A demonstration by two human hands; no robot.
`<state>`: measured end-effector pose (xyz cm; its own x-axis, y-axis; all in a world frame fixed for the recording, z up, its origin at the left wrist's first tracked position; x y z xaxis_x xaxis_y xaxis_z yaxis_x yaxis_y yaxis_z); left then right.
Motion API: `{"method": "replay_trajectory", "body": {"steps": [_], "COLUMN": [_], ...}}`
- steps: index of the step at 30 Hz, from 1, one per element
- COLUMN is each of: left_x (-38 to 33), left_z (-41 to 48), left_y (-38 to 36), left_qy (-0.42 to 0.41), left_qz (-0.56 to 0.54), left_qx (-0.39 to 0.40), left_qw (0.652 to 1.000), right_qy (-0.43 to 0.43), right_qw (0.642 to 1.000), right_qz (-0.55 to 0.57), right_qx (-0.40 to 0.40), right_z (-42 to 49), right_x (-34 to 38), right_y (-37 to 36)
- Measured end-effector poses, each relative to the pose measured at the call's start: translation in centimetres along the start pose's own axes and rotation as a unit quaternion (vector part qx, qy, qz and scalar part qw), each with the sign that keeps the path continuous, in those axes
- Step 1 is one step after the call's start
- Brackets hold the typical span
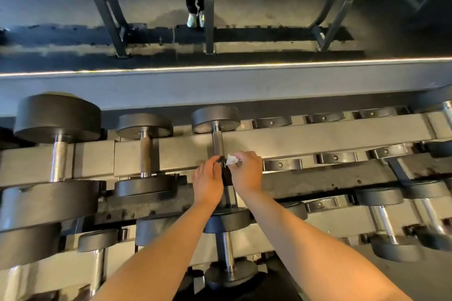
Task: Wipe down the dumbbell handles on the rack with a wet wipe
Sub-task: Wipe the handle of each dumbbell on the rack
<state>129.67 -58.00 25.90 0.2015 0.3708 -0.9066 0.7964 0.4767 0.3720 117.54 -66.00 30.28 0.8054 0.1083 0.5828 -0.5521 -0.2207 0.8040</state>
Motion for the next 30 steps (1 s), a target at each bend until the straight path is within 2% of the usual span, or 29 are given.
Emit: {"method": "replay_trajectory", "body": {"steps": [2,6,9,12,15,19,24,28,30], "left_x": [-0.7,-0.4,-0.4,0.7,1.5,2.6,4.2,3.9,3.6], "left_z": [-2.3,-7.2,-10.7,-13.3,-15.8,-19.9,-24.7,-27.9,-29.3], "left_y": [0.0,-0.5,-0.7,-1.2,-2.0,-2.2,-2.7,-1.9,-1.3], "left_qy": [-0.052,-0.080,-0.108,-0.086,-0.046,0.021,0.067,0.099,0.094], "left_qz": [0.003,0.020,0.039,0.016,-0.010,-0.076,-0.110,-0.097,-0.109], "left_qx": [0.002,0.041,0.061,0.088,0.108,0.065,0.017,-0.021,-0.032], "left_qw": [0.999,0.996,0.992,0.992,0.993,0.995,0.992,0.990,0.989], "right_qy": [0.002,-0.041,-0.098,-0.116,-0.116,-0.186,-0.230,-0.204,-0.196], "right_qw": [1.000,0.997,0.983,0.973,0.969,0.933,0.905,0.922,0.926], "right_qz": [-0.001,0.047,0.128,0.135,0.149,0.257,0.305,0.299,0.287], "right_qx": [-0.019,0.034,0.092,0.149,0.159,0.170,0.189,0.141,0.150], "right_z": [-1.5,-4.8,-8.0,-11.0,-13.3,-16.9,-20.9,-23.1,-24.5], "right_x": [-0.9,-3.6,-5.4,-7.1,-8.8,-12.2,-15.7,-17.0,-16.7], "right_y": [1.1,0.7,-0.6,-1.6,-1.1,-0.2,0.0,1.5,1.5]}}
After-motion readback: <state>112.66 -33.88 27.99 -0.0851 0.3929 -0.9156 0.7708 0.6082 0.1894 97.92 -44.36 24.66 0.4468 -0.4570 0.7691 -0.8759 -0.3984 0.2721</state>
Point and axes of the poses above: each hand's wrist, its own z-axis towards the middle knuckle, its own y-axis out of the back of the hand, x = y × z, the point moved 10 cm from there along z, towards the middle knuckle, and after that the axes turned 11 degrees about -z, right-handed, at the moved point
